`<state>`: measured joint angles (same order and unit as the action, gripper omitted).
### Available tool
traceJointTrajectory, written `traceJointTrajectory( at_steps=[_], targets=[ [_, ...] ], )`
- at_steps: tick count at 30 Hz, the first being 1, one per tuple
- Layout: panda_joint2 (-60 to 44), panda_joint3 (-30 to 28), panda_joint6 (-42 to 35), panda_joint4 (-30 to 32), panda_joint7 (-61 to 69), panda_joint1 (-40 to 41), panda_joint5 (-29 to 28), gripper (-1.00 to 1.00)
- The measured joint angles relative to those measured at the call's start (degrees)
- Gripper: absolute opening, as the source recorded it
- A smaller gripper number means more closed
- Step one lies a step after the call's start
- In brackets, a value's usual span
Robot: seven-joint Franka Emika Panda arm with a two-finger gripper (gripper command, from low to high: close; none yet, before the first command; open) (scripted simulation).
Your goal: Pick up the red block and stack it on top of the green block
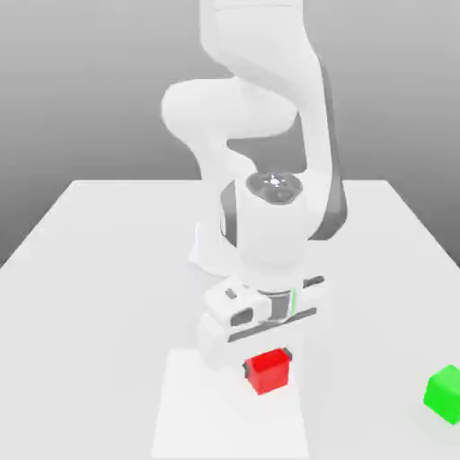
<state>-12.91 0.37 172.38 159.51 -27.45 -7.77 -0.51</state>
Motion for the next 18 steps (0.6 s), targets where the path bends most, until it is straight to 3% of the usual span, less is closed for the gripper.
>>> traceJointTrajectory(
  at_steps=[3, 10, 12, 18],
  targets=[
    [0.1, 0.0, -0.1, 0.0, -0.1, 0.0, -0.1, -1.00],
    [12.4, 1.1, -11.2, 1.3, -0.2, 0.7, 0.3, -1.00],
    [11.9, 3.5, -13.8, -1.6, -3.5, 1.1, -0.6, -1.00],
    [6.1, 8.5, -20.6, -13.6, -15.6, -9.3, -3.0, -1.00]
  ],
)
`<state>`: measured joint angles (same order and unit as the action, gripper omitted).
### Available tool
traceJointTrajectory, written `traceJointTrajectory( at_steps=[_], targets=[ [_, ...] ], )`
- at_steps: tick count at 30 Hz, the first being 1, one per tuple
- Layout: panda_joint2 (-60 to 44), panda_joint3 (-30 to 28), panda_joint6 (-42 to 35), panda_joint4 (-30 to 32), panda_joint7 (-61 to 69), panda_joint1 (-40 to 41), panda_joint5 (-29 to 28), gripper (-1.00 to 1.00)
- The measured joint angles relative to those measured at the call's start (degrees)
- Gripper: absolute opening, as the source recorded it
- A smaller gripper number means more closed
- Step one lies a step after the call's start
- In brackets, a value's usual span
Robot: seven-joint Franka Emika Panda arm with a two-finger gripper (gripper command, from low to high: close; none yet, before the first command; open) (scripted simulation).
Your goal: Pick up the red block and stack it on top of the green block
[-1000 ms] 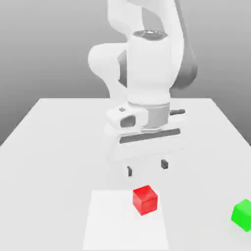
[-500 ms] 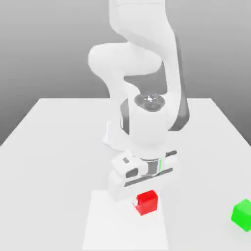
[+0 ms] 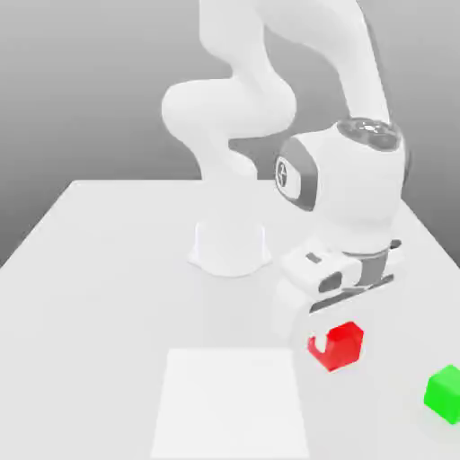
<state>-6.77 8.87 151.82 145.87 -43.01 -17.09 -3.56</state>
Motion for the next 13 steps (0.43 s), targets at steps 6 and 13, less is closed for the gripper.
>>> traceJointTrajectory(
  at_steps=[6, 13],
  targets=[
    [-6.4, 3.4, -4.0, -10.8, -10.4, -7.4, -1.6, -1.00],
    [-13.4, 1.6, 1.8, -11.9, -13.2, -9.5, -4.5, 1.00]
  ],
)
